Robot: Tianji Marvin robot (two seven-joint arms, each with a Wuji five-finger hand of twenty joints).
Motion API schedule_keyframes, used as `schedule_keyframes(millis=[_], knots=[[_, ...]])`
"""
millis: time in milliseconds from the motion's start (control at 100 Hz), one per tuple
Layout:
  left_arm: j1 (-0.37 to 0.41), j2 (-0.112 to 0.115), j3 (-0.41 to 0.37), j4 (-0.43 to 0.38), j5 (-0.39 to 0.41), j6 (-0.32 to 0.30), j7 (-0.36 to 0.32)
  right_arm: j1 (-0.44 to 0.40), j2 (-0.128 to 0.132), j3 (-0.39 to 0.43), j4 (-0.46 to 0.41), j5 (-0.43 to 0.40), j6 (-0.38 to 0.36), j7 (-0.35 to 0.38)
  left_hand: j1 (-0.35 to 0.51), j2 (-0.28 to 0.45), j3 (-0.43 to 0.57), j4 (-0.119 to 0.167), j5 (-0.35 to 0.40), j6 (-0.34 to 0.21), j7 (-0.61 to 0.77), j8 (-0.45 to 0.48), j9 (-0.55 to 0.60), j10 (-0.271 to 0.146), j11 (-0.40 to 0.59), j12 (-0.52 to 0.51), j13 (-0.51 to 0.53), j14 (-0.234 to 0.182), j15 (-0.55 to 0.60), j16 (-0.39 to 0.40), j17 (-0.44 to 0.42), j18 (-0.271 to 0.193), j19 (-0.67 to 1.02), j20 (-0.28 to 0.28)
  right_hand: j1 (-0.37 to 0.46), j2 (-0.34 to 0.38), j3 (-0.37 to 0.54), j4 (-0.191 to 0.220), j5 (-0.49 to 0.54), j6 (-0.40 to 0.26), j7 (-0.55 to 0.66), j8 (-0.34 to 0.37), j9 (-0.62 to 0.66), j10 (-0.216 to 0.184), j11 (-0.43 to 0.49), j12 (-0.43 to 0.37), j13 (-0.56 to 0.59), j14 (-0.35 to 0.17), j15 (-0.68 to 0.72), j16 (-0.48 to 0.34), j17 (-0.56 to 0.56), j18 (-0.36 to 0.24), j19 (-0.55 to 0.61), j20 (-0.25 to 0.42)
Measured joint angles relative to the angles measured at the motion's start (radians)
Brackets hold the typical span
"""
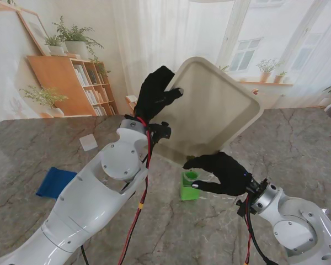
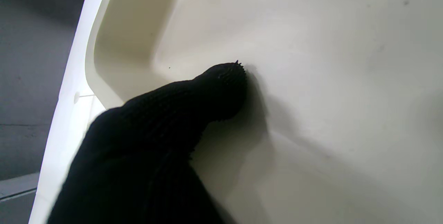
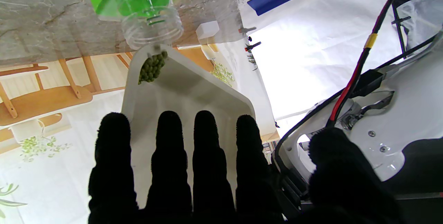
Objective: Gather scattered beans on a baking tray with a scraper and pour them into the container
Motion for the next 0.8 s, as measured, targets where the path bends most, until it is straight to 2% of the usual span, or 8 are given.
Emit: schedule_keyframes(millis=[800], knots=[[0.02, 0.007, 0.0, -0.026, 0.008, -0.018, -0.004, -0.011, 0.0, 0.008, -0.01, -0.006, -0.002, -0.002, -0.001, -0.001, 0.0, 0.0, 0.0, 0.0, 0.0, 0.0, 0.001, -0.001, 0.0, 0.0, 0.0, 0.0, -0.004, 0.0, -0.001, 0.0, -0.009, 0.0, 0.0, 0.0, 0.0, 0.0, 0.0, 0.0, 0.0, 0.0, 0.0, 0.0, 0.0, 0.0, 0.0, 0.0, 0.0, 0.0, 0.0, 0.0, 0.0, 0.0]])
